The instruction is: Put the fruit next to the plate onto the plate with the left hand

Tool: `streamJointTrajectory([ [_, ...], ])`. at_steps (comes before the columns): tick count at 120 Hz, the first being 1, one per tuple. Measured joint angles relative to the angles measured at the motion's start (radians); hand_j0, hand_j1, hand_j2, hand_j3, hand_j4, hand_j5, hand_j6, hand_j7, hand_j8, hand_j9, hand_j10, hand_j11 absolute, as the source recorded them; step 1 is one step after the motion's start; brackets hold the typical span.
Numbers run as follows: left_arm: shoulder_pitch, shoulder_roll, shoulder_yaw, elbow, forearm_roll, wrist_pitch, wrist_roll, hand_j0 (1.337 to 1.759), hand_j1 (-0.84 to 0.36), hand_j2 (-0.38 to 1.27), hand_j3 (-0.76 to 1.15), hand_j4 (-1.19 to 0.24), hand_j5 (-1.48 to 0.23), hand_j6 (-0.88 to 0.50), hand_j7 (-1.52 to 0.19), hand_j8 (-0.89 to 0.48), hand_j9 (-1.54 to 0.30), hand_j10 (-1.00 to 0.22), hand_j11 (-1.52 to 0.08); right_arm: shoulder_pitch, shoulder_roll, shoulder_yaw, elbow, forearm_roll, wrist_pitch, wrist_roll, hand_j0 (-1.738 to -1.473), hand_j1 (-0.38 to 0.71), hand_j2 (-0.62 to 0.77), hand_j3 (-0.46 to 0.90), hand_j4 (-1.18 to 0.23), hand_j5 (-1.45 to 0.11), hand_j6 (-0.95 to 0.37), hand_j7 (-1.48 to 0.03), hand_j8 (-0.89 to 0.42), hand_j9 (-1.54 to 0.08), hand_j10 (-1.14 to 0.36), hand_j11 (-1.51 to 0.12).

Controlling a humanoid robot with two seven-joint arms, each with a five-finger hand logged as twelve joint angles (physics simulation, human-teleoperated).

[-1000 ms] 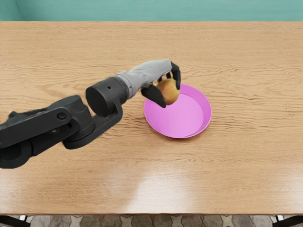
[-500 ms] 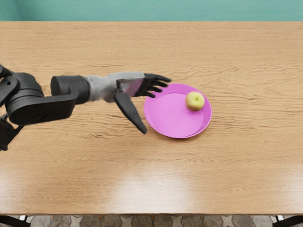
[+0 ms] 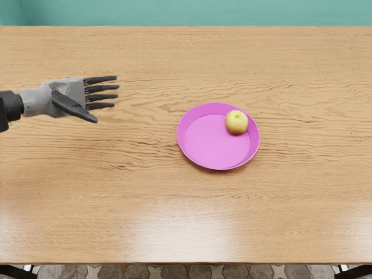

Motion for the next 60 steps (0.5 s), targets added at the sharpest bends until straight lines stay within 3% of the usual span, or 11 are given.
streamJointTrajectory([
  [21, 0.044, 0.077, -0.007, 0.101, -0.006, -0.002, 0.000, 1.658, 0.32, 0.01, 0.00, -0.02, -0.03, -0.02, -0.03, -0.02, -0.03, -0.02, -0.03, 0.000, 0.000, 0.000, 0.000, 0.000, 0.000, 0.000, -1.658, -0.35, 0.00, 0.00, 0.00, 0.00, 0.00, 0.00, 0.00, 0.00, 0.00, 0.00],
  [60, 0.044, 0.108, -0.008, 0.126, -0.011, -0.002, 0.000, 1.658, 0.33, 0.00, 0.00, -0.02, -0.02, -0.02, -0.02, -0.02, -0.02, -0.02, -0.02, 0.000, 0.000, 0.000, 0.000, 0.000, 0.000, 0.000, -1.658, -0.35, 0.00, 0.00, 0.00, 0.00, 0.00, 0.00, 0.00, 0.00, 0.00, 0.00],
])
